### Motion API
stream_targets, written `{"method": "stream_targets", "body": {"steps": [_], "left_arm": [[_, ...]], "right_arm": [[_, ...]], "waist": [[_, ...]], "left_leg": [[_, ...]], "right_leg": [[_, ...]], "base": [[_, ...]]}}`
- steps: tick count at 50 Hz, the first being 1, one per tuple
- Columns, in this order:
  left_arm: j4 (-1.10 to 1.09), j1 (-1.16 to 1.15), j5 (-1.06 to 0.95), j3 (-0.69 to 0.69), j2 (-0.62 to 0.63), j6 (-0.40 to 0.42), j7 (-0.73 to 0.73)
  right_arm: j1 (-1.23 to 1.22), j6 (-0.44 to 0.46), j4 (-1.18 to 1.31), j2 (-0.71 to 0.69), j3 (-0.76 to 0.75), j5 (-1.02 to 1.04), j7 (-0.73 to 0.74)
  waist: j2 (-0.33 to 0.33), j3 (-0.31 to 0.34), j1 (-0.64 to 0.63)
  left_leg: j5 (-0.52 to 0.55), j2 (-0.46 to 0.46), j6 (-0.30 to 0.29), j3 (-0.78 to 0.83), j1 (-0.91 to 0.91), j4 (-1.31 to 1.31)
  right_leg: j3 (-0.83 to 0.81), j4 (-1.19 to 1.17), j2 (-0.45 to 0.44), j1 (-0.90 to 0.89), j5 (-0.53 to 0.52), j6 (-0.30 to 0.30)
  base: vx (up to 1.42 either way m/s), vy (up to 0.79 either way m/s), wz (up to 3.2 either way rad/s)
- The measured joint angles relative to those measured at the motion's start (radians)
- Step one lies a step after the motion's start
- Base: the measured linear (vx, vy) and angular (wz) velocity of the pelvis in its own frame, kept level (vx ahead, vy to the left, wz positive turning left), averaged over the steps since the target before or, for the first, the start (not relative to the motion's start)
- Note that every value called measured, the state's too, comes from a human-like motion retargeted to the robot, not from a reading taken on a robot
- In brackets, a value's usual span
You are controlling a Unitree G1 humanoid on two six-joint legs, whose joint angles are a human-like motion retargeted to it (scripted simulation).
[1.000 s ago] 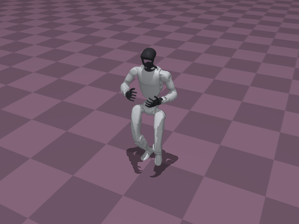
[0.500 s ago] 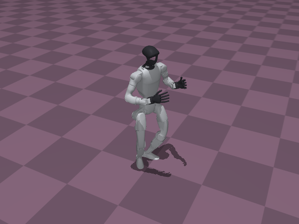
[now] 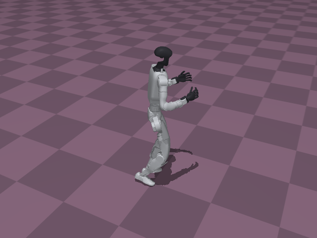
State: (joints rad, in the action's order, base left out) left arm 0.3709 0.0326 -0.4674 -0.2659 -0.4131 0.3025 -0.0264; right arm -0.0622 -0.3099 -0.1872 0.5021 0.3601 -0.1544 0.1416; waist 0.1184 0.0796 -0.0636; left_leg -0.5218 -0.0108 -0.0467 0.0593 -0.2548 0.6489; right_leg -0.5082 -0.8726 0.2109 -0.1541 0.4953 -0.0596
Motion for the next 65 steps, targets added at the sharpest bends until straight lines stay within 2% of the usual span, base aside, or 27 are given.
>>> {"method": "stream_targets", "body": {"steps": [5,15,23,30,35,50,58,65], "left_arm": [[-0.016,-0.007,-0.044,0.014,0.004,-0.023,-0.042],[-0.145,-0.128,-0.164,0.096,0.018,-0.037,-0.088],[-0.176,-0.119,-0.114,0.221,-0.012,0.02,0.003],[-0.096,-0.042,0.03,0.315,-0.111,0.079,0.111],[-0.057,-0.014,0.113,0.335,-0.155,0.085,0.142],[-0.023,0.05,0.313,0.338,-0.248,0.013,0.09],[0.011,0.192,0.451,0.343,-0.364,-0.056,0.116],[0.014,0.332,0.543,0.267,-0.41,-0.118,0.114]], "right_arm": [[0.016,0.018,0.019,-0.036,-0.01,-0.067,-0.053],[0.083,0.017,-0.063,-0.056,-0.164,-0.063,-0.003],[0.095,0.001,-0.143,-0.023,-0.295,0.076,0.1],[0.073,-0.012,-0.212,0.018,-0.345,0.183,0.174],[0.065,-0.013,-0.236,0.046,-0.364,0.241,0.184],[0.051,0.051,-0.24,0.153,-0.44,0.407,0.143],[0.109,0.117,-0.177,0.215,-0.48,0.439,0.103],[0.203,0.172,-0.095,0.209,-0.458,0.497,0.011]], "waist": [[-0.051,-0.014,0.02],[-0.076,-0.048,-0.015],[-0.089,-0.074,-0.063],[-0.086,-0.088,-0.071],[-0.087,-0.093,-0.071],[-0.106,-0.101,-0.036],[-0.144,-0.045,0.017],[-0.168,-0.01,0.048]], "left_leg": [[0.054,-0.084,-0.022,-0.109,-0.004,-0.069],[0.117,-0.119,-0.074,-0.274,-0.032,-0.109],[0.119,-0.112,-0.12,-0.315,-0.077,-0.084],[0.123,-0.087,-0.177,-0.321,-0.131,-0.06],[0.124,-0.082,-0.201,-0.327,-0.162,-0.048],[0.149,-0.122,-0.215,-0.337,-0.224,-0.042],[0.141,-0.158,-0.215,-0.324,-0.314,0.04],[0.128,-0.185,-0.215,-0.332,-0.376,0.099]], "right_leg": [[0.148,-0.009,-0.017,-0.124,0.015,0.018],[0.341,0.258,-0.139,-0.204,-0.082,0.062],[0.289,0.327,-0.145,-0.176,-0.075,0.045],[0.227,0.352,-0.155,-0.175,-0.079,0.032],[0.205,0.345,-0.156,-0.188,-0.076,0.021],[0.176,0.277,-0.115,-0.243,-0.055,-0.002],[0.161,0.166,-0.072,-0.322,-0.006,-0.018],[0.149,0.081,-0.039,-0.375,0.018,-0.03]], "base": [[0.07,-0.05,1.74],[0.04,-0.12,1.25],[0.01,-0.11,0.81],[-0.02,-0.04,0.63],[-0.03,-0.01,0.45],[-0.03,0.02,0.36],[-0.04,0.03,0.33],[-0.02,0.03,0.4]]}}
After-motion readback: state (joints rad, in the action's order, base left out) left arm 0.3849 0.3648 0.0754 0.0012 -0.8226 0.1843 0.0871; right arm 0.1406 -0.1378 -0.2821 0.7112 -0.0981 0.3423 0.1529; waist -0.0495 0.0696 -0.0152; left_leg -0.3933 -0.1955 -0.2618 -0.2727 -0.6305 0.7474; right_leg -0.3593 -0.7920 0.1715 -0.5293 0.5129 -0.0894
